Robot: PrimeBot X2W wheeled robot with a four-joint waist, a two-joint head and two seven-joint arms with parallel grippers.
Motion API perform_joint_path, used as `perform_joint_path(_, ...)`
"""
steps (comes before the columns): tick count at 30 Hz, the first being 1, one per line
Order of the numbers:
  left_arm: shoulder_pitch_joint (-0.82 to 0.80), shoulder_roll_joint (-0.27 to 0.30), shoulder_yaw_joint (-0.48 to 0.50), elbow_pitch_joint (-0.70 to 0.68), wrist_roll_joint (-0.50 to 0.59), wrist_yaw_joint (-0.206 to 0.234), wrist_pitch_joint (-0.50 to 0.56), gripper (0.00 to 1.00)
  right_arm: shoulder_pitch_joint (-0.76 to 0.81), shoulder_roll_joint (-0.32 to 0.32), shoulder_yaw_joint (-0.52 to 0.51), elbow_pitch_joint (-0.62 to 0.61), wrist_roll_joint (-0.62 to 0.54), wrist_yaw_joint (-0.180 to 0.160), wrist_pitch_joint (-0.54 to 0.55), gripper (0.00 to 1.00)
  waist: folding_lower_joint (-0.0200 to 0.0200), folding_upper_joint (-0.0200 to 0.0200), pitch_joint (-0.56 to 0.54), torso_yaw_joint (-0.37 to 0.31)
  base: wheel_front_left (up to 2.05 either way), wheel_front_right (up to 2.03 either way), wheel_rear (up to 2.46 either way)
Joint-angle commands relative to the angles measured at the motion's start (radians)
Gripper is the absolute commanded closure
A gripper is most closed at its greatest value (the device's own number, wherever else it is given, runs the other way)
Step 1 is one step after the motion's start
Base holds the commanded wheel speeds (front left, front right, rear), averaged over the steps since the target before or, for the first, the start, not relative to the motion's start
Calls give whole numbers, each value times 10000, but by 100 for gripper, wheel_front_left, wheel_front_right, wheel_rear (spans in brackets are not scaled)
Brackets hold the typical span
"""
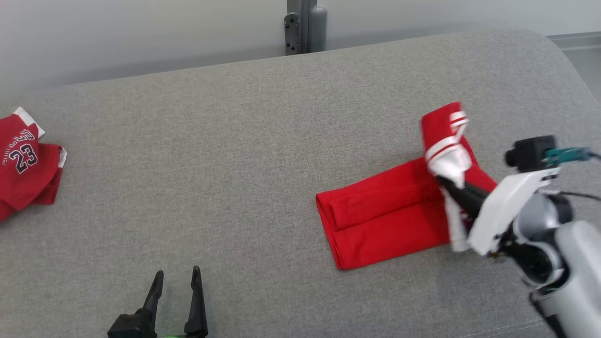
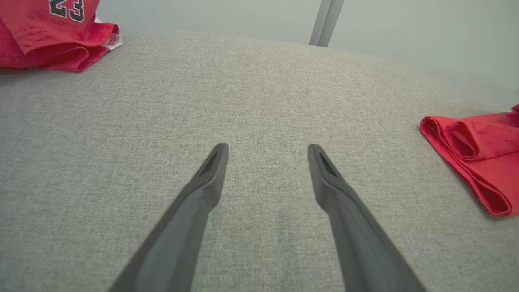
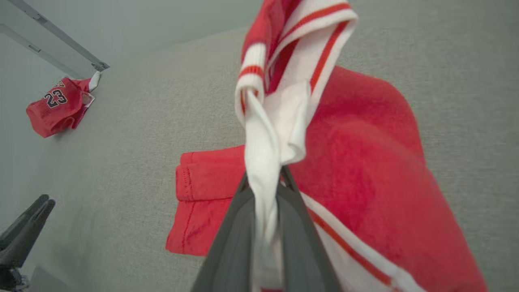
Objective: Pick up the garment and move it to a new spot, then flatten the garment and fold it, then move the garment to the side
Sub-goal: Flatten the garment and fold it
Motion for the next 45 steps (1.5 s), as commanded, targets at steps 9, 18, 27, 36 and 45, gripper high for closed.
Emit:
perform_joint_path(9, -562, -158, -214, 309, 344, -139, -1, 0, 224, 2640, 1678, 1131, -397, 6, -1063, 100, 1, 0, 225, 219, 0, 0, 0)
perform_joint_path(18, -252, -212, 54, 382, 278, -92, -3, 0, -25, 3016, 1817, 1853, -1106, 4, -2095, 0, 1, 0, 48, 227, 0, 0, 0)
perform_joint_path(27, 277, -238, 439, 132, 320, -78, -3, 0, 1164, 1963, 476, -49, -2132, 3, -4553, 0, 1, 0, -605, -116, 0, 0, 0)
perform_joint_path(36, 827, -245, 1050, -669, 820, -245, -3, 0, 2786, 859, -1366, 570, -5664, 4, -7276, 0, 1, 0, -1248, -363, 0, 0, 0)
perform_joint_path(45, 1157, -267, 1899, -993, 1206, -652, -2, 0, 3673, 1996, -2826, 588, -6858, -1, -7438, 0, 1, 0, -1612, -156, 0, 0, 0)
